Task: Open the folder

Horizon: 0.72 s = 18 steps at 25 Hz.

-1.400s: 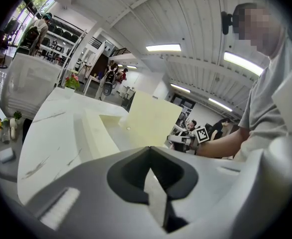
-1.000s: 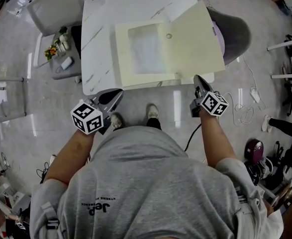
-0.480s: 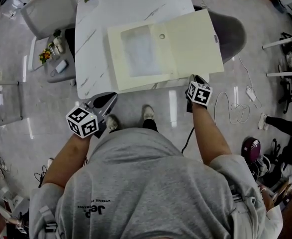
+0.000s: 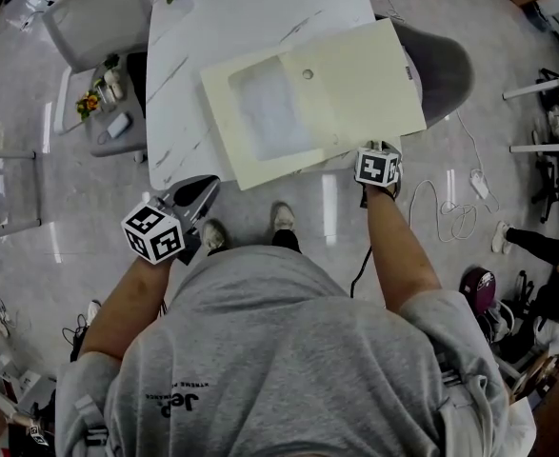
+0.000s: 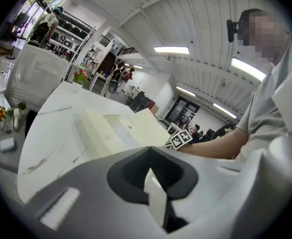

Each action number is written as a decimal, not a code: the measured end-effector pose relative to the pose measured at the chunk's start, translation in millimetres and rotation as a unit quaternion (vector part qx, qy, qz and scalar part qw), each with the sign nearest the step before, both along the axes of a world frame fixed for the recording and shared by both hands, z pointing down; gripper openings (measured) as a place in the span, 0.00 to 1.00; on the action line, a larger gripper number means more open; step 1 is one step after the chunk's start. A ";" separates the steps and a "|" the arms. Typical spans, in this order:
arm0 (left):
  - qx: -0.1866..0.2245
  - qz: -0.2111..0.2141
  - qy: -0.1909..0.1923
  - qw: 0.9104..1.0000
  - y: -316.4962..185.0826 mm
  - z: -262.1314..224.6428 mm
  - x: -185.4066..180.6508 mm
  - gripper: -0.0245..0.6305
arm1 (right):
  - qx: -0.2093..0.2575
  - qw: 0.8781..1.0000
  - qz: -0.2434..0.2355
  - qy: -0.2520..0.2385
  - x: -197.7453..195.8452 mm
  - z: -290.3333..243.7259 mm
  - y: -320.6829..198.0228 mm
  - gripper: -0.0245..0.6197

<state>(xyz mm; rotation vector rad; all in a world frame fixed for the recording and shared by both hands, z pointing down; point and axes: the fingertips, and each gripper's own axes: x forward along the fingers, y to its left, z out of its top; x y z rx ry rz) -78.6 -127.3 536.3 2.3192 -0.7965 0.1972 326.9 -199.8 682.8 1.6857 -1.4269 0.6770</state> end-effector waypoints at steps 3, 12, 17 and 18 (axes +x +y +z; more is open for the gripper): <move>-0.001 -0.007 0.002 1.000 -2.1 -1.4 -3.4 0.13 | -0.008 0.999 -0.016 0.029 2.4 0.7 -2.2 0.21; 0.004 -0.018 -0.001 1.000 -6.6 0.9 -12.3 0.13 | -0.094 0.967 -0.212 0.103 -15.2 15.3 -8.6 0.04; 0.014 -0.031 -0.002 0.999 -19.5 -2.9 -20.1 0.13 | -0.163 0.961 -0.223 0.014 -20.2 11.9 -11.8 0.04; 0.018 -0.034 -0.003 0.999 -23.3 -4.9 -20.9 0.13 | -0.169 0.960 -0.225 0.005 -21.0 8.5 -13.1 0.04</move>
